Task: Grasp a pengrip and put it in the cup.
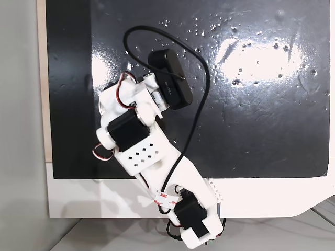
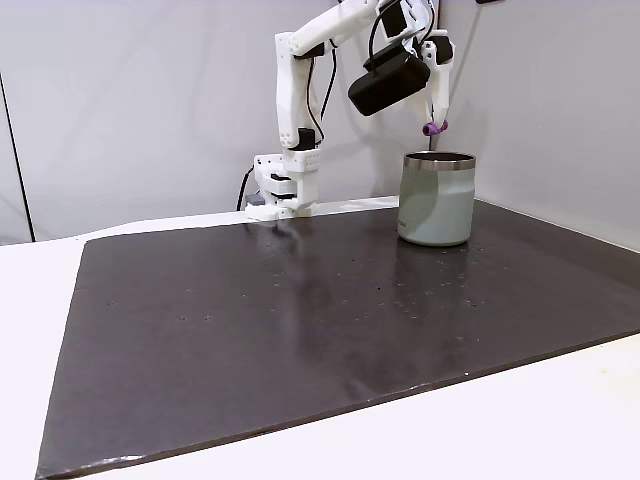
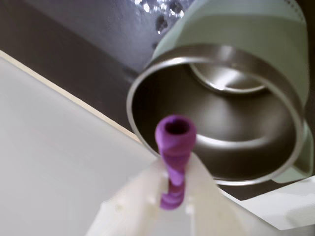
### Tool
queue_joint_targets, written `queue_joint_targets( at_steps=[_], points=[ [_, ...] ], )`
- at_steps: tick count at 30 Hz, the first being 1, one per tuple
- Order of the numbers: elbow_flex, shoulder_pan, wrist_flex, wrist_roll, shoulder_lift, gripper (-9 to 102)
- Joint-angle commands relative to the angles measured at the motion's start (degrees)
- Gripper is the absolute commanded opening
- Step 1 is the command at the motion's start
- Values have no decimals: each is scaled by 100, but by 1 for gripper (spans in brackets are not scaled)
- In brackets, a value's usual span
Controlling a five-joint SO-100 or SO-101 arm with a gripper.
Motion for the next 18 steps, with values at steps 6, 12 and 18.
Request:
queue_joint_targets(
  at_steps=[6, 12, 18],
  points=[
    [290, -246, 97, 149, 519, 3],
    [246, -132, 114, 132, 527, 31],
    [272, -88, 176, 97, 554, 35]
  ],
)
